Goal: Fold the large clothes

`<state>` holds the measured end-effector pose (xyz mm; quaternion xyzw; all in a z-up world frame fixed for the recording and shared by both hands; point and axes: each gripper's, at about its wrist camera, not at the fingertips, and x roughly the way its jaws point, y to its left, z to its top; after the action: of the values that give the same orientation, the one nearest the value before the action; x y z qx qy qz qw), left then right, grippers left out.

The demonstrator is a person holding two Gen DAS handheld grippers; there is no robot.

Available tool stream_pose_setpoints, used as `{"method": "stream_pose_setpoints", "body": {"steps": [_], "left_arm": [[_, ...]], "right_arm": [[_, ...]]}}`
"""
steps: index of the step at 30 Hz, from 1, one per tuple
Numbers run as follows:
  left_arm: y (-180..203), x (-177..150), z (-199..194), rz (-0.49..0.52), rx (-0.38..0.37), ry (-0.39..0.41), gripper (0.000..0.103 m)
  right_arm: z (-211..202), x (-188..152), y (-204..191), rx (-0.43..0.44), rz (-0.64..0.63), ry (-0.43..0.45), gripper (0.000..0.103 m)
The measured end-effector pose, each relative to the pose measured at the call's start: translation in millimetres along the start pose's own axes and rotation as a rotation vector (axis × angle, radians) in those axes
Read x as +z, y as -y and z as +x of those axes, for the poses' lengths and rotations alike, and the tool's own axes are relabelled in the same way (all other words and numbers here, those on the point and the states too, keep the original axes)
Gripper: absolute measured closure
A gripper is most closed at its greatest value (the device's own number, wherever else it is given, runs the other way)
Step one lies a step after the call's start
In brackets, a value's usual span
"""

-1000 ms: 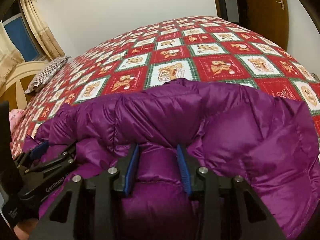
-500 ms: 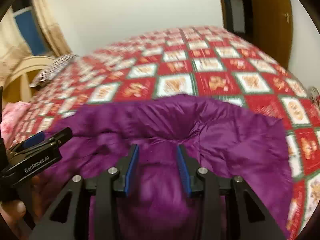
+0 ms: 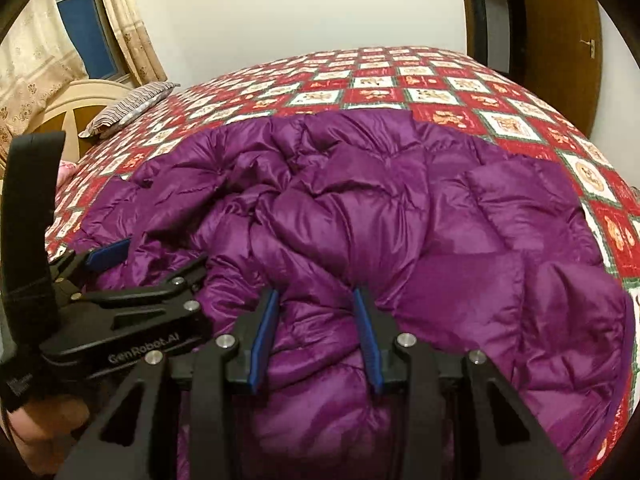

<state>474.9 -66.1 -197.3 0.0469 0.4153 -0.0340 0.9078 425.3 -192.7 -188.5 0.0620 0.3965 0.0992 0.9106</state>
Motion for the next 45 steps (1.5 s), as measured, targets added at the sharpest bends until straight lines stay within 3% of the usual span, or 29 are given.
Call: {"method": "stream_pose_setpoints", "body": {"steps": [32,37,40,42,45], "left_arm": [[1,-4,1,0.002,0.016,0.009,0.001],[-5,4,2,0.008,0.006,-0.027,0.001],[-12,15,-28,0.041,0.059,-0.019,0.001],[-22,14,-67,0.045,0.04,0.049,0.001],[-47,-4,-121,0.049,0.009,0.092,0.001]], "right_arm": [[0,-2,-3,-0.02,-0.014,0.01,0.061],[3,1,-8,-0.047,-0.039,-0.002,0.061],[-8,5,-4,-0.037,-0.041,-0.031,0.054],[-34,3,4,-0.019,-0.001,-0.016,0.032],[-80,-10,20,-0.028,-0.013,0.004,0.03]]}}
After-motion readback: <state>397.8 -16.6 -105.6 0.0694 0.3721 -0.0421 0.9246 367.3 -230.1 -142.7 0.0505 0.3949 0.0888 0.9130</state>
